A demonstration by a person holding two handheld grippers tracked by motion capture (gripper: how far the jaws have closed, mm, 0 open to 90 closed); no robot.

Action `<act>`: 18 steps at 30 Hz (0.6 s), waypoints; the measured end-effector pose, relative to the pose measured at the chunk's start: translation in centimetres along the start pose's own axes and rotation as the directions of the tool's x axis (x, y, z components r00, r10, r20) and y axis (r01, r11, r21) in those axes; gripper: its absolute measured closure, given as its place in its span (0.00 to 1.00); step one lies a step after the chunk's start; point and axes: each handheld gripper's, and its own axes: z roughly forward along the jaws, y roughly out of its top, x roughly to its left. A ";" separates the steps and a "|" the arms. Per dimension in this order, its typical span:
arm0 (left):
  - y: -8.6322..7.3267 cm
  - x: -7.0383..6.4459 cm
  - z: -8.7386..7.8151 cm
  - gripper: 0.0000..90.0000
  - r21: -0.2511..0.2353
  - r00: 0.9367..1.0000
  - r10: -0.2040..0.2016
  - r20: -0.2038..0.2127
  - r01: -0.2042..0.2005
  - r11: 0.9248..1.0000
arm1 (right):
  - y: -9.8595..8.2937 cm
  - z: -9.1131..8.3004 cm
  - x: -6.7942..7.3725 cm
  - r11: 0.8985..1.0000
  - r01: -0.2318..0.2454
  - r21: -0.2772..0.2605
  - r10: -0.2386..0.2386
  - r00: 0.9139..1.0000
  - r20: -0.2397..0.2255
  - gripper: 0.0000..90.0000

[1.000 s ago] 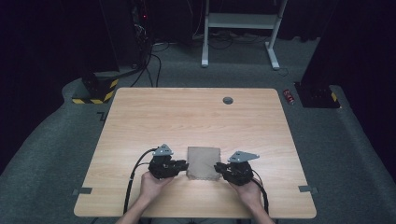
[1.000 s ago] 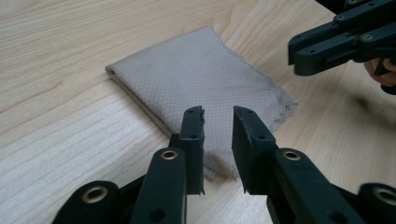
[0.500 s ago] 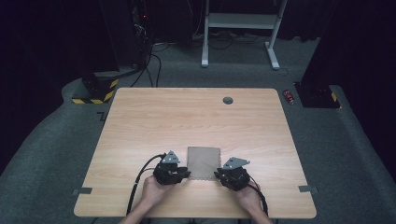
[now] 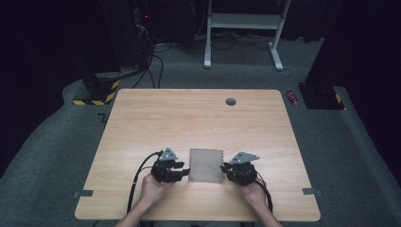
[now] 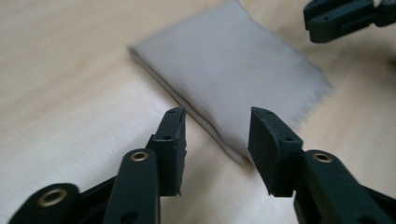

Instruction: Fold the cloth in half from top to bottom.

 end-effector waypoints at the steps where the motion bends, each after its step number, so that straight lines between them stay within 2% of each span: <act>1: 0.5 0.4 0.4 0.61 -0.004 1.000 -0.009 -0.013 0.009 1.000 | 0.4 0.2 -0.3 1.000 -0.013 -0.010 0.013 1.000 0.004 0.85; 4: 1.8 1.3 1.6 0.58 -0.005 0.998 -0.040 -0.052 0.040 0.999 | 1.5 1.3 -1.3 0.998 -0.052 -0.019 0.053 0.998 0.039 0.83; 6: 2.6 1.8 2.5 0.57 0.014 0.995 -0.047 -0.088 0.048 0.999 | 2.2 2.1 -2.0 0.997 -0.073 -0.015 0.074 0.995 0.059 0.82; 8: 3.2 2.2 3.3 0.57 0.013 0.992 -0.058 -0.114 0.060 0.998 | 2.8 2.8 -2.5 0.996 -0.091 -0.013 0.092 0.993 0.074 0.80; 10: 3.6 2.5 3.9 0.57 0.028 0.990 -0.053 -0.133 0.057 0.998 | 3.2 3.5 -2.9 0.996 -0.092 -0.004 0.092 0.992 0.086 0.78; 13: 3.8 2.8 4.7 0.58 0.030 0.987 -0.068 -0.147 0.073 0.997 | 3.6 4.3 -3.3 0.995 -0.097 0.020 0.095 0.991 0.098 0.77; 15: 3.9 2.9 5.3 0.59 0.053 0.986 -0.063 -0.156 0.072 0.996 | 3.6 4.8 -3.5 0.995 -0.098 0.033 0.094 0.990 0.103 0.77; 18: 4.1 2.9 5.9 0.61 0.075 0.985 -0.035 -0.168 0.048 0.996 | 3.3 5.5 -3.7 0.993 -0.100 0.069 0.093 0.990 0.109 0.79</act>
